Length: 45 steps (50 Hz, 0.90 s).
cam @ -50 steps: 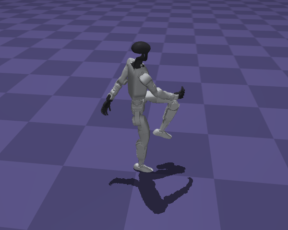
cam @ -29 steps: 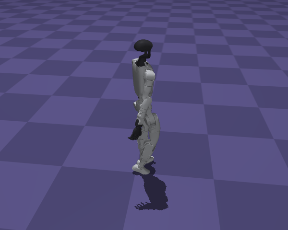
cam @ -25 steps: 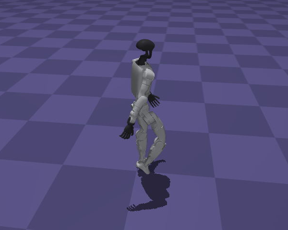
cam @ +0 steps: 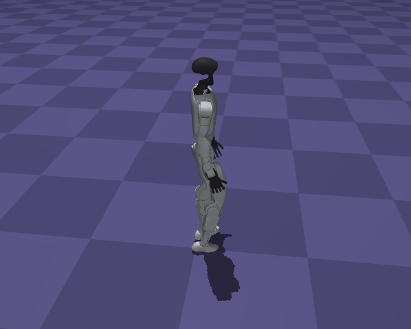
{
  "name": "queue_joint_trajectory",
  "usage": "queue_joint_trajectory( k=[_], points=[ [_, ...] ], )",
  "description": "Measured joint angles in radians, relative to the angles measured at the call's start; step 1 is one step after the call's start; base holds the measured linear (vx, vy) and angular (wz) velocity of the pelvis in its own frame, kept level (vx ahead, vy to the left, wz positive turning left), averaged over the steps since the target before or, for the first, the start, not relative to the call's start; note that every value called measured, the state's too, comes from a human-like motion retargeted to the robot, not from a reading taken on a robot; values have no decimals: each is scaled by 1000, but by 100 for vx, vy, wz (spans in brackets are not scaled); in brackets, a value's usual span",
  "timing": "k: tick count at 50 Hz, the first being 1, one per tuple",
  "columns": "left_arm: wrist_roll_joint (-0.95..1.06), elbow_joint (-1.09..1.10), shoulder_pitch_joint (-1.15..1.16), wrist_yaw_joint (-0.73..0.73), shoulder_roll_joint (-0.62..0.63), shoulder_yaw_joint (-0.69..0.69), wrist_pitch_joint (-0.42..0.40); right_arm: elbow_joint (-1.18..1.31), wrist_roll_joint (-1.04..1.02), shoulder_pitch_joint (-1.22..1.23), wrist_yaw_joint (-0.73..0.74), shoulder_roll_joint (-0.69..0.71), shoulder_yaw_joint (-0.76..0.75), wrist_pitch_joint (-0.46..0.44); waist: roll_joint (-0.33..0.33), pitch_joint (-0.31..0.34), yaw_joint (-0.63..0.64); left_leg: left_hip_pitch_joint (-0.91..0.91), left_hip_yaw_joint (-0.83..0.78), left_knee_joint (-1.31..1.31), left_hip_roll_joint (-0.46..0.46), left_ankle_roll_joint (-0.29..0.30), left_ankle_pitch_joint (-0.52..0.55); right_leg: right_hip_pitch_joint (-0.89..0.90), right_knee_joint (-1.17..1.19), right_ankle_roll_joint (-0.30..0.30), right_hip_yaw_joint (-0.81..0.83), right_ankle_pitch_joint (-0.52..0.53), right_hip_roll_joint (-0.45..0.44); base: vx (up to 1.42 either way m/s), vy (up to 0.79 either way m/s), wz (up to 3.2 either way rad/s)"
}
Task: In place motions
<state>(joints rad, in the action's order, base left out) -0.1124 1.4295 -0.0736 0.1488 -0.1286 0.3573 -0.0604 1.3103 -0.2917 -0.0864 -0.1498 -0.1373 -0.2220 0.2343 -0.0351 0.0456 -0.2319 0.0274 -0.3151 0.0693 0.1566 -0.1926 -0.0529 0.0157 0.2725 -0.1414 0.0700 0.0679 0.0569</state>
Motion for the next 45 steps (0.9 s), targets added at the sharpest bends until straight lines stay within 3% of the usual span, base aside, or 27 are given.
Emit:
queue_joint_trajectory(
  k=[2,3,5,7,8,11,16,19,25,32,45],
  points=[
    [-6,16,69,-31,2,47,2,-26,-19,15,-29,7,27,-1,-28,-42,51,14,-32,-26,35,4,0,-92,-155,24,112,-105,32,17,-8,-96],
    [-14,21,108,-45,3,73,3,-30,-35,19,-49,9,35,-4,-37,-71,85,23,-50,-49,46,7,4,-99,-205,12,138,-51,36,16,-10,-121],
    [-45,42,172,-63,12,115,9,-19,-82,25,-90,11,4,-19,-4,-146,182,4,-102,-84,15,20,16,-72,-269,-88,7,17,36,7,-12,-87],
    [-56,58,223,-103,49,157,-11,-17,-121,33,-107,-1,-46,-37,20,-218,216,-55,-62,-92,-6,30,28,-6,-250,-89,101,3,48,-6,-5,19],
    [-33,55,258,-116,68,180,-24,-20,-134,34,-114,-7,-44,-43,17,-229,223,-57,-69,-97,-2,30,29,22,-240,-51,74,8,29,0,-6,5],
    [105,74,306,-115,94,233,-46,-43,-159,67,-145,-14,11,-58,21,-178,166,-40,-90,-100,0,29,42,4,-242,-27,70,10,16,-8,-12,8],
    [125,170,257,-105,106,355,47,-18,-172,80,-61,-27,60,-29,25,-83,21,-14,-12,-80,0,31,64,-69,-264,-28,143,9,25,-25,0,92],
    [89,170,270,-65,110,341,62,94,-232,53,2,-55,69,-42,19,-96,64,-8,-10,-96,3,35,76,-71,-265,-17,151,4,22,11,-2,2],
    [-33,131,300,25,99,201,66,289,-389,-49,43,-71,9,-204,21,-161,173,-41,7,-97,-14,46,90,-40,-264,-14,158,1,11,10,-5,9],
    [-107,58,275,35,98,160,61,328,-328,-96,87,-65,-25,-215,22,-136,150,-35,12,-101,-20,51,109,-48,-264,-3,160,1,5,-4,-2,7],
    [-74,52,238,24,64,146,68,191,-235,-14,-11,-48,-33,-198,44,-128,120,-33,-27,-101,-41,59,121,-23,-259,15,125,19,-14,-2,0,-12]
  ],
)
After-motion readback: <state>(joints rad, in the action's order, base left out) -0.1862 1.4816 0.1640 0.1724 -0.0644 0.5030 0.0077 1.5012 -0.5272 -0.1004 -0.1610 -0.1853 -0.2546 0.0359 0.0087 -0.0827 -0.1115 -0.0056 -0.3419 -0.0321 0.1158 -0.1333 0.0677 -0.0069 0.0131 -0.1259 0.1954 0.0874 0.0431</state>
